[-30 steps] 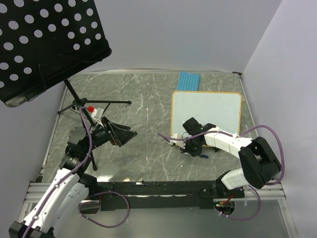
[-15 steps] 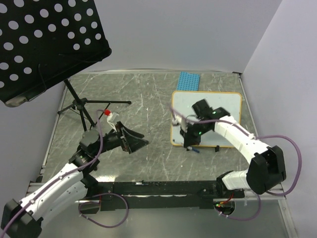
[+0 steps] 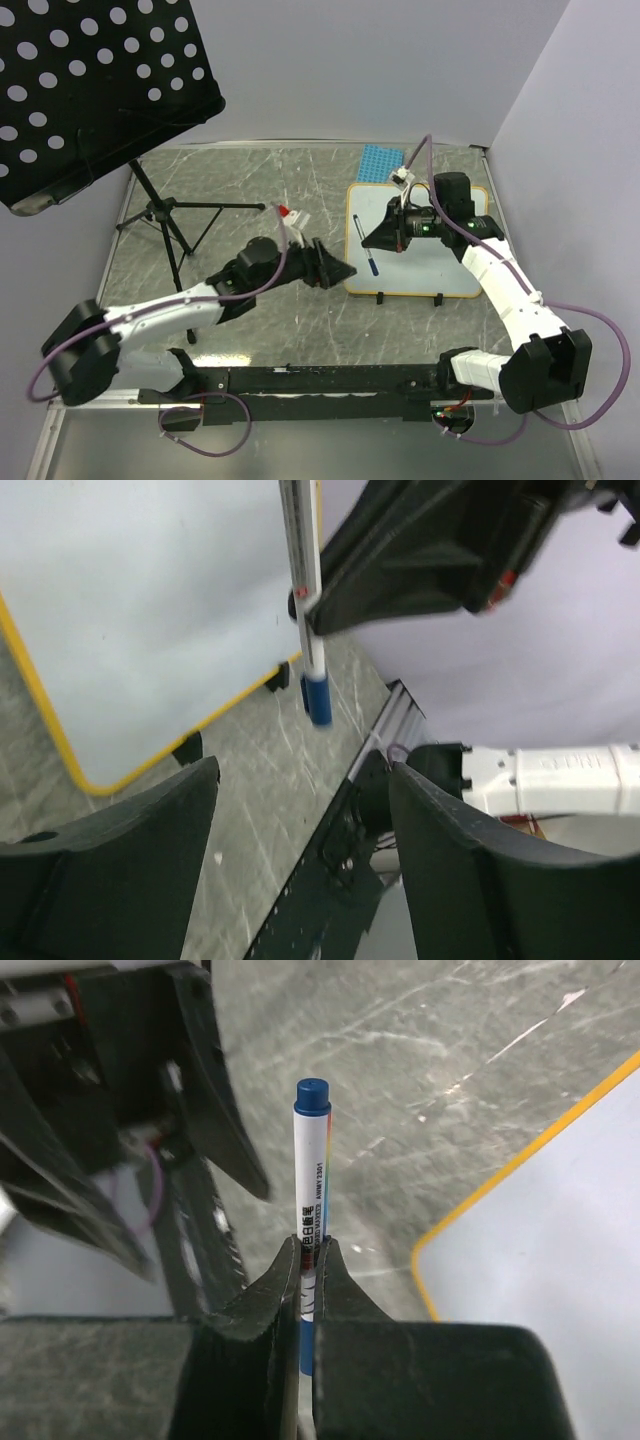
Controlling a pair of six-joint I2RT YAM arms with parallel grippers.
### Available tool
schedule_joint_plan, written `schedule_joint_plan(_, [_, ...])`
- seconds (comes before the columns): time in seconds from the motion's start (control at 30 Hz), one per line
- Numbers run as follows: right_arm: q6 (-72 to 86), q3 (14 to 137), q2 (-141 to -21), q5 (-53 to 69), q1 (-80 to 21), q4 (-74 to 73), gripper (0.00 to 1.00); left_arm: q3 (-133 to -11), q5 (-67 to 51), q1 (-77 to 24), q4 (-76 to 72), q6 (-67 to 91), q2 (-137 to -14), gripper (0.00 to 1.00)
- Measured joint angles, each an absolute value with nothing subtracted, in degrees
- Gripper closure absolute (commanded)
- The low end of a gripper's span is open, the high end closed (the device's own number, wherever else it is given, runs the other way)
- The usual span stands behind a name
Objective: Write a sentence on the whiteboard
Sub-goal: Pass from the right arm to the left
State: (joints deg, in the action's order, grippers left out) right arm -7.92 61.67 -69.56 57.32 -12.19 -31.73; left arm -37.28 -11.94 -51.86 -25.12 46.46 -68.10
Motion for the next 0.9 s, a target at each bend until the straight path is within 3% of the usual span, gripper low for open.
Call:
schedule_joint_plan(0.37, [16.49,53.91,-64.07,56.66,-10.85,-16.84,1.0,-49.74,-9.15,-54.89,-26.13,46.28,-83.99,0.45])
schedule_joint_plan(0.5, [19.59,52.84,-63.24,56.64,-10.33,-14.26,1.0,-51.03,-9.37,-55.18,-26.24,46.3,-85.41,0.56])
schedule_joint_plan(0.6, [20.91,52.12,-63.2,56.58,-9.78,-12.97,1.0,-51.27,-10.02,-55.33,-26.35,46.46,-85.69,0.79])
schedule_joint_plan(0.63, [21.26,51.92,-63.2,56.51,-9.65,-12.82,1.0,-51.27,-10.26,-55.33,-26.46,46.63,-85.71,0.95])
schedule_joint_plan(0.7, [21.78,51.33,-63.2,56.49,-9.43,-12.27,1.0,-51.4,-10.81,-55.46,-26.44,46.89,-85.69,0.99])
schedule_joint_plan(0.8, [21.67,50.87,-63.16,57.63,-9.17,-11.29,0.56,-51.42,-11.57,-55.42,-26.11,46.19,-85.69,0.99])
schedule_joint_plan(0.83, [21.15,50.72,-63.2,59.07,-8.91,-10.94,0.29,-51.51,-11.97,-55.4,-25.61,45.5,-85.62,0.99])
schedule_joint_plan(0.9, [18.04,51.05,-63.44,64.36,-7.92,-11.99,0.16,-51.79,-12.86,-55.37,-22.85,42.41,-85.19,0.99])
